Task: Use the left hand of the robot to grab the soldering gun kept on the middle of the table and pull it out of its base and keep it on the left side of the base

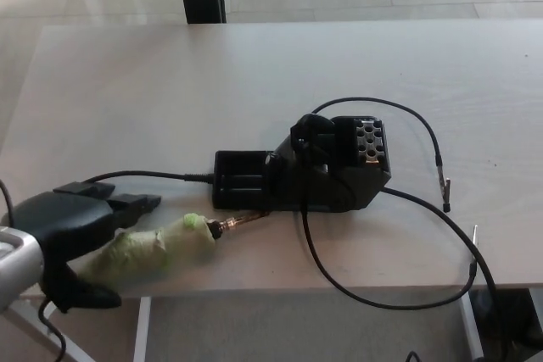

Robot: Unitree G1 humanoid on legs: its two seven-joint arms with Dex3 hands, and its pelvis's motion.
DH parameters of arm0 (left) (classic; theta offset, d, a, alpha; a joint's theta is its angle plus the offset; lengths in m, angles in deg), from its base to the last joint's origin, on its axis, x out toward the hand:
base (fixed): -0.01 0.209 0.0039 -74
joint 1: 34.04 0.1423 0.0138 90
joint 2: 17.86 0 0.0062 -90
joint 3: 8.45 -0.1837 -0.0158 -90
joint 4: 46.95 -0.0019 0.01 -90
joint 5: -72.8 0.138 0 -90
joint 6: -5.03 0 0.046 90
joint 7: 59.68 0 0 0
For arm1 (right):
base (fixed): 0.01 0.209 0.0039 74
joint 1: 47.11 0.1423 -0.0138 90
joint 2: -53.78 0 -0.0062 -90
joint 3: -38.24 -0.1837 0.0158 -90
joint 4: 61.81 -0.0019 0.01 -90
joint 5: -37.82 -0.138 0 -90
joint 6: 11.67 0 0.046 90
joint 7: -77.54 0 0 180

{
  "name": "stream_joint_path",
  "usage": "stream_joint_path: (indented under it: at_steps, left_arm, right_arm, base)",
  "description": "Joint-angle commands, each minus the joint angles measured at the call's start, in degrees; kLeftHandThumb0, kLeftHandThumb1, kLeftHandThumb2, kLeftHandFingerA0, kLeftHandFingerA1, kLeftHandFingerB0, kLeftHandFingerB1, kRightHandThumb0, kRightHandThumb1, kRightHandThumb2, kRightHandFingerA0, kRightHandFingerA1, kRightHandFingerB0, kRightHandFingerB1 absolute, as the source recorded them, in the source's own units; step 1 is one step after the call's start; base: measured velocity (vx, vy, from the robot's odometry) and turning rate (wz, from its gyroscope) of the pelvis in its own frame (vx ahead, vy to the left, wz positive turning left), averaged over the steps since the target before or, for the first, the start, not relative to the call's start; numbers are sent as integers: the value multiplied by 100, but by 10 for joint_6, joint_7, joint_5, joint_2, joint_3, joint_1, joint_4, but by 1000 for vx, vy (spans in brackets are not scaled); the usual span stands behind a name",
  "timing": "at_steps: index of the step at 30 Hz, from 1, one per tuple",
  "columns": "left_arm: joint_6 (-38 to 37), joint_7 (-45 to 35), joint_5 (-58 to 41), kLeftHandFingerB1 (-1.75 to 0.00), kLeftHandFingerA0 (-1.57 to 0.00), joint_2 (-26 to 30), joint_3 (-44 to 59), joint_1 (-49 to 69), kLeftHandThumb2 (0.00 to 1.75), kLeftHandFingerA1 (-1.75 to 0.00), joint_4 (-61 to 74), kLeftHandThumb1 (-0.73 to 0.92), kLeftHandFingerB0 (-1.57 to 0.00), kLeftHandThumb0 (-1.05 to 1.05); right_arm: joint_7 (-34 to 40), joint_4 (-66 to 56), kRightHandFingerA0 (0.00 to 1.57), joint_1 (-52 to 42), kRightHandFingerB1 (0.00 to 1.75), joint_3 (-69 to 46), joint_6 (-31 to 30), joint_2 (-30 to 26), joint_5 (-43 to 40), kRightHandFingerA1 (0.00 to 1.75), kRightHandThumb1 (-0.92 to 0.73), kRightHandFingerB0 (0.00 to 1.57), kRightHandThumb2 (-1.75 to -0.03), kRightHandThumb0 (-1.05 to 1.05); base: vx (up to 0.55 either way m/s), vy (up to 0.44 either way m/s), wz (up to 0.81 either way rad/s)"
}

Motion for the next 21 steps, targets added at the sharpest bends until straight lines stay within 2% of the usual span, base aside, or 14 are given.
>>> stream_joint_path:
  at_steps: [1, 3, 4, 5, 7, 8, 9, 13, 16, 17, 18, 19, 20, 21]
  left_arm:
    - [44, -77, -76, 0, 0, 32, 73, 13, 90, -20, 34, 59, 0, -88]
    - [35, -101, -119, -6, 0, 48, 119, 26, 94, -23, 49, 61, 0, -83]
    - [36, -104, -118, -6, 0, 46, 119, 26, 94, -23, 49, 61, 0, -83]
    - [37, -124, -152, -7, 0, 67, 162, 43, 84, 0, 67, 66, 0, -67]
    - [39, -132, -164, -10, 0, 71, 185, 51, 86, 0, 78, 68, 0, -65]
    - [34, -133, -188, -16, 0, 70, 212, 58, 84, 0, 84, 69, -2, -64]
    - [64, -153, -249, -26, 0, 65, 274, 69, 62, -17, 101, 74, -6, -57]
    - [172, -192, -362, -30, -10, 45, 409, 70, 63, -49, 140, 72, -19, -59]
    - [245, -233, -513, -39, -42, 27, 547, 50, 62, -61, 112, 71, -33, -55]
    - [251, -237, -523, -39, -42, 27, 560, 51, 62, -61, 110, 71, -33, -55]
    - [257, -239, -583, -42, -54, 7, 639, 68, 64, -60, 78, 79, -46, -54]
    - [273, -228, -630, -43, -58, -15, 701, 84, 63, -64, 63, 77, -50, -57]
    - [279, -224, -638, -43, -58, -21, 712, 87, 63, -64, 60, 77, -50, -57]
    - [274, -202, -652, -56, -56, -42, 737, 100, 94, -71, 52, 60, -39, -56]
  right_arm:
    - [-2, 1, 63, -5, 35, -6, 0, -11, -11, 66, -61, 33, -59, -55]
    - [-4, 1, 61, -10, 48, -8, 0, -13, -13, 72, -51, 27, -85, -62]
    - [-5, 2, 61, -12, 48, -9, 1, -13, -13, 72, -51, 27, -85, -62]
    - [-3, 1, 61, -13, 48, -5, 0, -14, -9, 71, -51, 27, -85, -63]
    - [-3, 1, 61, -17, 47, -7, 1, -15, -10, 71, -51, 27, -85, -63]
    - [0, 1, 65, -18, 35, -4, 3, -16, -7, 67, -62, 34, -59, -56]
    - [0, 3, 63, -19, 49, -9, 1, -14, -12, 73, -48, 29, -85, -60]
    - [3, 6, 64, -19, 48, -12, 0, -13, -15, 74, -49, 28, -84, -60]
    - [4, 11, 64, -20, 48, -12, 2, -10, -14, 72, -48, 29, -84, -59]
    - [4, 11, 64, -20, 48, -12, 2, -11, -14, 72, -48, 29, -84, -59]
    - [6, 12, 64, -20, 48, -9, 3, -12, -10, 72, -49, 28, -84, -61]
    - [7, 12, 65, -22, 35, -7, 7, -12, -7, 66, -61, 33, -58, -54]
    - [7, 12, 65, -22, 35, -6, 8, -11, -7, 66, -61, 33, -58, -54]
    - [6, 12, 63, -22, 47, -8, 8, -10, -9, 73, -50, 27, -84, -61]
  base:
    - [0, 0, 0]
    - [0, 0, 0]
    - [0, 0, 0]
    - [0, 0, 0]
    - [0, 0, 0]
    - [0, 0, 0]
    - [0, 0, 0]
    - [0, 0, 0]
    - [0, 0, 0]
    - [0, 0, 0]
    - [0, 0, 0]
    - [0, 0, 0]
    - [0, 0, 0]
    - [0, 0, 0]
